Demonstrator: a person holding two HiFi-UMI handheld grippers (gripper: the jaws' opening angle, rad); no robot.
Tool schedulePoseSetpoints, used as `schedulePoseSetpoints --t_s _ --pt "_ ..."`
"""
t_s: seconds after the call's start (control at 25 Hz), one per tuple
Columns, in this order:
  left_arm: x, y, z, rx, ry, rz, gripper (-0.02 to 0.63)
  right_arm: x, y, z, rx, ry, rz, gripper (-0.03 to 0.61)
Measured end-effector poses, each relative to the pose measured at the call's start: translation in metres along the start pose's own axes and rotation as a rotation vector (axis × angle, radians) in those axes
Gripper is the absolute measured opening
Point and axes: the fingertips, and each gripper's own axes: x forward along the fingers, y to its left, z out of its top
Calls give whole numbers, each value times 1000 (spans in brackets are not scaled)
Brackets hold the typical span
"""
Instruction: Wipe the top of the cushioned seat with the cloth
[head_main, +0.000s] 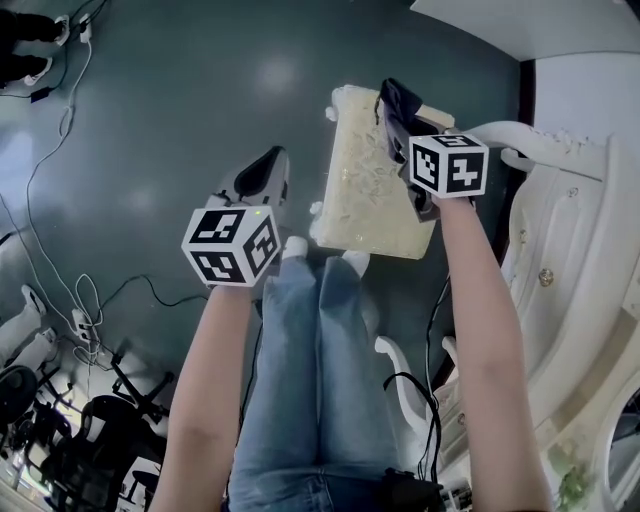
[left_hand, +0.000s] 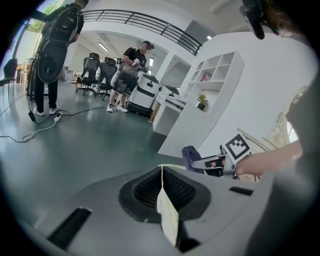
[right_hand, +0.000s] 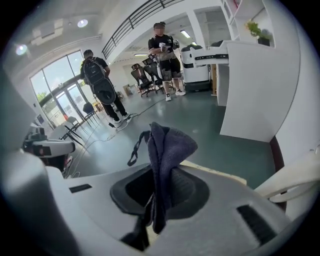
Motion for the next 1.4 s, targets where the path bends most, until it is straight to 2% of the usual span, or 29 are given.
schedulePoseSetpoints --t_s 0.16,0.4,0.88,1.2,1.4 --pt "3 6 -8 -15 10 12 5 20 -18 11 -11 38 -37 37" --pt "6 11 -17 -23 28 14 5 44 -33 17 44 81 -72 37" --pt "6 36 -26 -55 24 53 5 87 -38 12 -4 194 -125 37" --pt "8 45 -30 -86 13 74 5 106 -21 18 -140 281 -67 37" --pt "6 46 -34 -95 15 82 5 112 -8 18 -286 300 -43 37"
